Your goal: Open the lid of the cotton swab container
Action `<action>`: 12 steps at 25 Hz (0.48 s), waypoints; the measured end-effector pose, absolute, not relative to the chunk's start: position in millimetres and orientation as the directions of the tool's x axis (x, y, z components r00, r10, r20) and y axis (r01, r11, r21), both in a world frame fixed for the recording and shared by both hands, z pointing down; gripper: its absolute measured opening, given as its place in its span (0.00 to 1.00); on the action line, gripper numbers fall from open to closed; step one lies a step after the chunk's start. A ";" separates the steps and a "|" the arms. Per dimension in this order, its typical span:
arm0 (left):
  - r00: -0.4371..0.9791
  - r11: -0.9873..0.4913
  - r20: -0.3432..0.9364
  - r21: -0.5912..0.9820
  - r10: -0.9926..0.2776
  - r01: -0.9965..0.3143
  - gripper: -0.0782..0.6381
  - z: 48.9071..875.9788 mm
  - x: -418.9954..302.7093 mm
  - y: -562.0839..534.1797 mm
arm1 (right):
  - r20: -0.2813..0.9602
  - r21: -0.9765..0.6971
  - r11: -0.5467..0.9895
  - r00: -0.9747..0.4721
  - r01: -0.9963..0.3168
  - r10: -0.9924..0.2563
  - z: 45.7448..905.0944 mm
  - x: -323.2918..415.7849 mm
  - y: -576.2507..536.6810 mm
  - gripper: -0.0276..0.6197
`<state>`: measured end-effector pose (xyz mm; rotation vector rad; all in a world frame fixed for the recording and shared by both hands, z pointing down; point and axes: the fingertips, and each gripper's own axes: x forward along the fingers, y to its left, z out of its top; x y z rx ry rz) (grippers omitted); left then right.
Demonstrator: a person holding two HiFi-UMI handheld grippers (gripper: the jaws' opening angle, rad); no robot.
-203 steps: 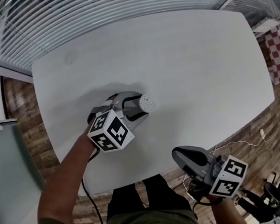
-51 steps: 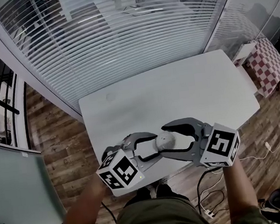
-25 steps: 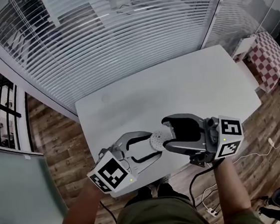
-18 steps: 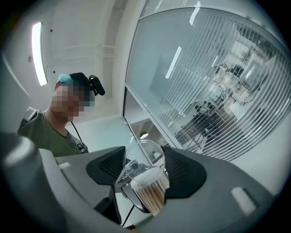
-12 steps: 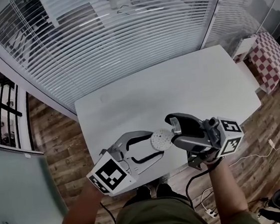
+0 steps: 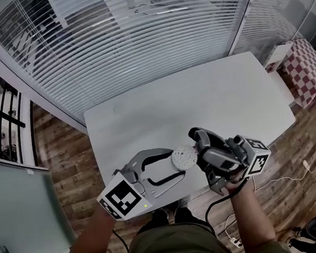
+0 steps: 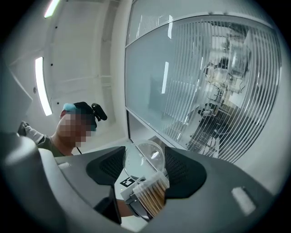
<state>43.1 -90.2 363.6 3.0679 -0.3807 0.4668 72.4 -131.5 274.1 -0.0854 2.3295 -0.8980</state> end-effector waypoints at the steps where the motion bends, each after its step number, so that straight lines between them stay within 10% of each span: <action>1: 0.926 -0.970 0.291 -0.018 -0.238 -0.244 0.42 362.3 43.0 -90.6 | -0.547 -0.625 0.762 -0.791 0.169 -0.274 273.0 72.7 -132.3 0.46; 12: 0.934 -0.967 0.260 -0.007 -0.246 -0.253 0.42 355.3 45.4 -95.1 | -0.612 -0.628 0.741 -0.739 0.238 -0.281 270.4 82.5 -139.7 0.46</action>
